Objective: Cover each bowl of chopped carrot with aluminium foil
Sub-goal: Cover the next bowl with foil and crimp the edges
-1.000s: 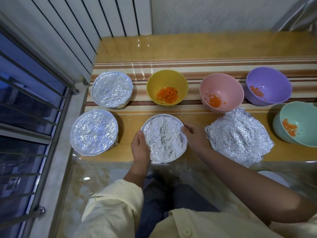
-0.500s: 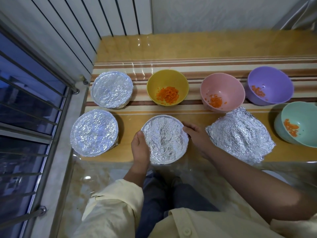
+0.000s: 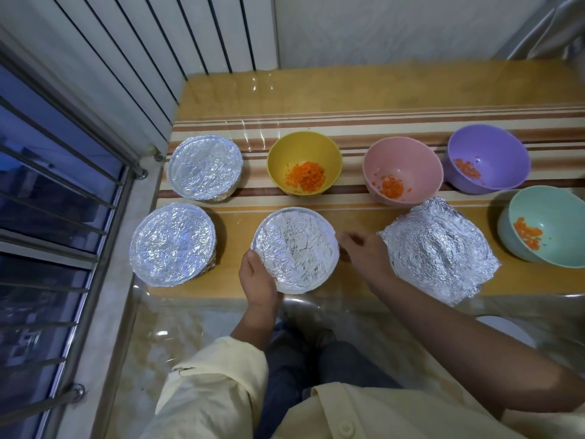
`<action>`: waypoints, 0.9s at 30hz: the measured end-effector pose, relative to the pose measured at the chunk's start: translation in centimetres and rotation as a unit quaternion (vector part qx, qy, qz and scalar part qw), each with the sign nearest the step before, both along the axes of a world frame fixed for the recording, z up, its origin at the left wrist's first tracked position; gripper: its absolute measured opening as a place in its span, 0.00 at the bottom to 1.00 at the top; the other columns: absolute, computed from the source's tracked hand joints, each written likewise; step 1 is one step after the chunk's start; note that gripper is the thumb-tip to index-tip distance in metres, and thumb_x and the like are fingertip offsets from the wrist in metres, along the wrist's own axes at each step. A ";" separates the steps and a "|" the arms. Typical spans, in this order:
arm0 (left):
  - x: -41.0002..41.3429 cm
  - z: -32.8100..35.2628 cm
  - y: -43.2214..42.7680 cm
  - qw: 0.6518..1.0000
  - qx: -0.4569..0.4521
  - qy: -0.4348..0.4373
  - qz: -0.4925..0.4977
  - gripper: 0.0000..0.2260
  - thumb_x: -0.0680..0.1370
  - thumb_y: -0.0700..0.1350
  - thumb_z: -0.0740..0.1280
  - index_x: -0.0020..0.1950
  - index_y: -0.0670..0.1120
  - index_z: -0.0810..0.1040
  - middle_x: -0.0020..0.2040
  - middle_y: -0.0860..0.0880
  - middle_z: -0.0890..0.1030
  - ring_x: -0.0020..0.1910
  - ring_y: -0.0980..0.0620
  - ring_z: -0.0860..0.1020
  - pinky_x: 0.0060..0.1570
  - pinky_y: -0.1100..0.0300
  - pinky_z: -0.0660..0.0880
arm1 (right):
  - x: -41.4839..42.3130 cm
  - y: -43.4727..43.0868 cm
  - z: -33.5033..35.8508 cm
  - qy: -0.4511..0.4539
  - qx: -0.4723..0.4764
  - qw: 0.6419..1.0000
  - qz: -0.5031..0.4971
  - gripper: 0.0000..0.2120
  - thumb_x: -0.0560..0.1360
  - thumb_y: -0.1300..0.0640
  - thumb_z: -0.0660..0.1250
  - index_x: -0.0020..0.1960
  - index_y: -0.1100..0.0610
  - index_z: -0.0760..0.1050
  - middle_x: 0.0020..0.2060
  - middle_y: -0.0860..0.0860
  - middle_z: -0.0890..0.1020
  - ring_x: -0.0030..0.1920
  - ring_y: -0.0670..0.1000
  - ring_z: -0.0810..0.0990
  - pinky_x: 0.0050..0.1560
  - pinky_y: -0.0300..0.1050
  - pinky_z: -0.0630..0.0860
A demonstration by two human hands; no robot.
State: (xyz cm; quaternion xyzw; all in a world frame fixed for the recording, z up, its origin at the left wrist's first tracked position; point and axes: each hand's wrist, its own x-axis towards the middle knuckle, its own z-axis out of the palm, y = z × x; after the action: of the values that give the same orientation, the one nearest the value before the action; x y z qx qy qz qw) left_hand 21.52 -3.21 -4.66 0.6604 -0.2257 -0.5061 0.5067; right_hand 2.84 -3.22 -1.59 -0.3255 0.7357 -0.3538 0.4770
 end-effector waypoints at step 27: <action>1.2 0.6 -0.2 0.998 0.038 -0.038 -0.035 0.17 0.86 0.42 0.52 0.38 0.47 0.69 0.36 0.49 0.70 0.37 0.53 0.69 0.40 0.59 0.68 | 1.2 -0.1 -0.5 -0.049 0.053 0.997 -0.014 0.06 0.74 0.59 0.70 0.48 0.62 0.83 0.44 0.55 0.84 0.46 0.55 0.83 0.52 0.58 0.80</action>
State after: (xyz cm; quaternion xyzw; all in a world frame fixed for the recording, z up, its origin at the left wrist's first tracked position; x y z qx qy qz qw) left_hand 22.67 -3.38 -4.10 0.6896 -0.2484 -0.5065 0.4541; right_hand 4.06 -3.35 -2.09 -0.2721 0.7336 -0.3366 0.5239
